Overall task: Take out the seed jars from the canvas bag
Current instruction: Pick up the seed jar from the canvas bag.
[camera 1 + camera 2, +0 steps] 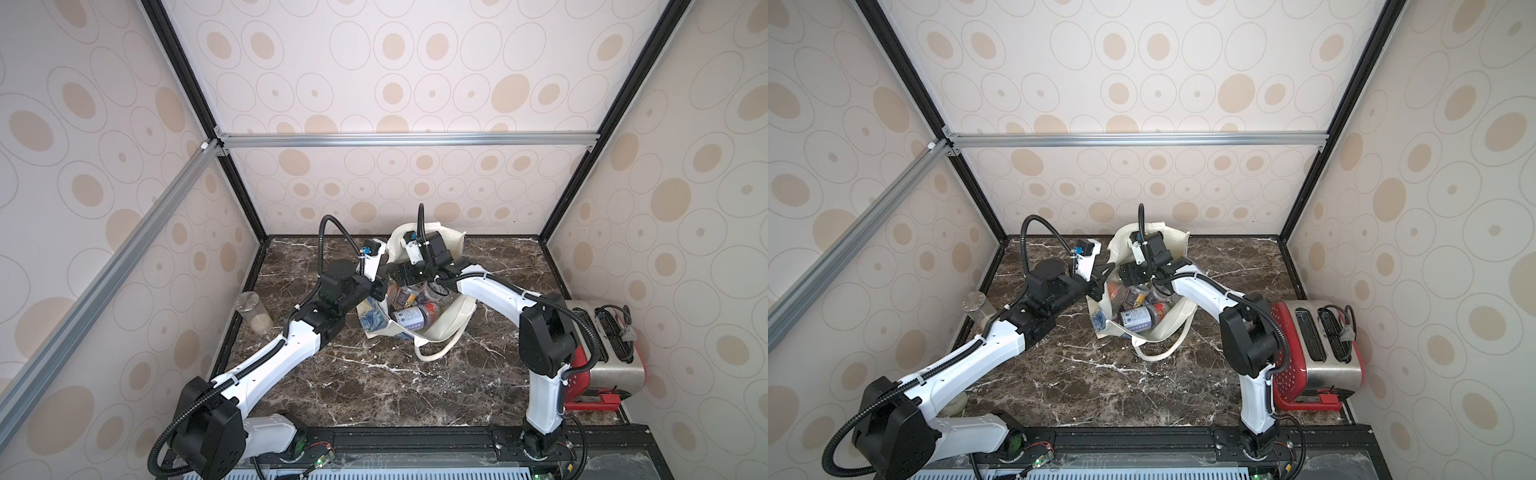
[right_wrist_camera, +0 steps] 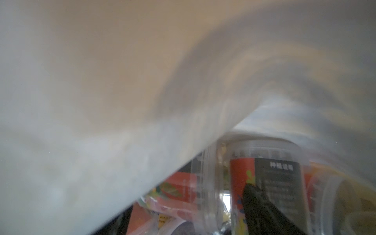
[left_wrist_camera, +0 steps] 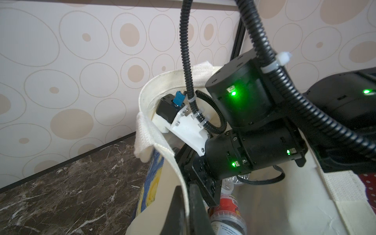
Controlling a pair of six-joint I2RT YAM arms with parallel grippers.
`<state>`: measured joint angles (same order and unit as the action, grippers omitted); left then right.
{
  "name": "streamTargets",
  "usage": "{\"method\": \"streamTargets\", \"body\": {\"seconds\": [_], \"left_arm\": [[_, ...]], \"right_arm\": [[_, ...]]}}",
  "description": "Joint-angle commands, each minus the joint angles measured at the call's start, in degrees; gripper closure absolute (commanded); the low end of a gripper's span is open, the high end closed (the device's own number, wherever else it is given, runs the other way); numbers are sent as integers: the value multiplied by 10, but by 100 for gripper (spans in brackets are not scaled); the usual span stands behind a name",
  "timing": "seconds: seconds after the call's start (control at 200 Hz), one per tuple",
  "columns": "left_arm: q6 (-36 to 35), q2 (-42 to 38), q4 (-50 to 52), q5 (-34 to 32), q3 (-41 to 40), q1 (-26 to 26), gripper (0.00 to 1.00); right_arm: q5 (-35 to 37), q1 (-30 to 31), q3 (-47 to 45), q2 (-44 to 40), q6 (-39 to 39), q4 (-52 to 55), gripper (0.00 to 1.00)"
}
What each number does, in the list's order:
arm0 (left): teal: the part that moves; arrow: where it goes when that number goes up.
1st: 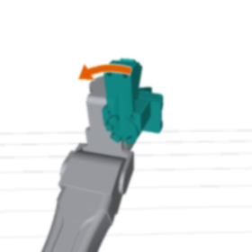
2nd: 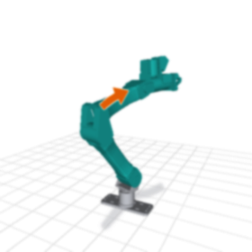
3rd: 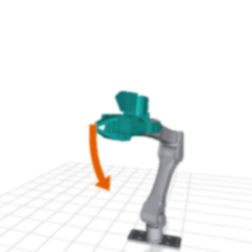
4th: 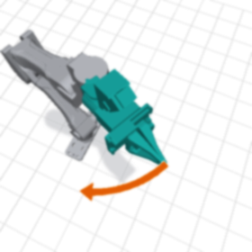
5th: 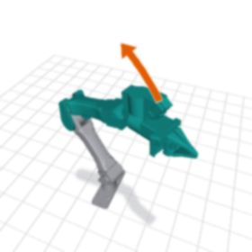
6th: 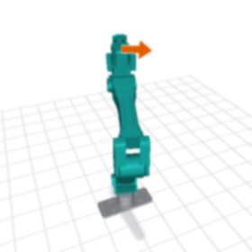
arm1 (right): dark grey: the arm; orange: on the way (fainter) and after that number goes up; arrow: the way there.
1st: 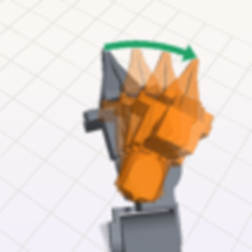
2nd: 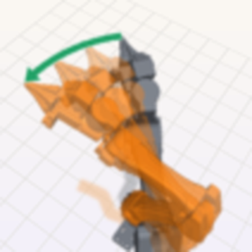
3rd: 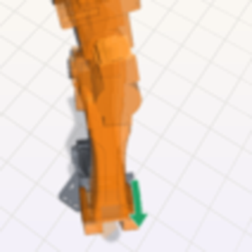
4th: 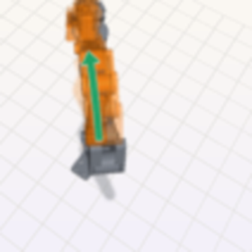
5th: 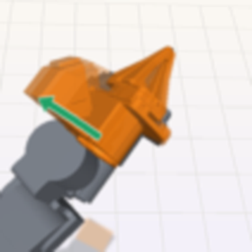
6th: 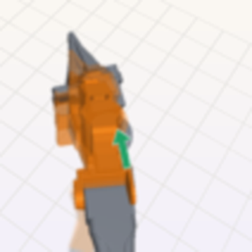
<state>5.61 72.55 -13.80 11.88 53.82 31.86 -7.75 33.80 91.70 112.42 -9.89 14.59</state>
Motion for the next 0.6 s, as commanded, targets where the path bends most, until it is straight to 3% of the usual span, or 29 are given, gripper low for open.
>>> {"method": "streamTargets", "body": {"seconds": [0.0, 0.345, 0.44, 0.595], "left_arm": [[-32, -16, -27, 28, 26, 4, 100], [-37, -18, -28, 27, 23, 3, 100], [-37, -17, -28, 27, 23, 3, 100], [-41, -16, -26, 22, 26, 3, 100]], "right_arm": [[2, 20, -2, 23, 50, 24, 11], [141, 43, 19, 67, 102, 30, 9], [181, 43, 35, 74, 95, 44, 16], [181, 43, 35, 64, 89, 37, 30]]}}
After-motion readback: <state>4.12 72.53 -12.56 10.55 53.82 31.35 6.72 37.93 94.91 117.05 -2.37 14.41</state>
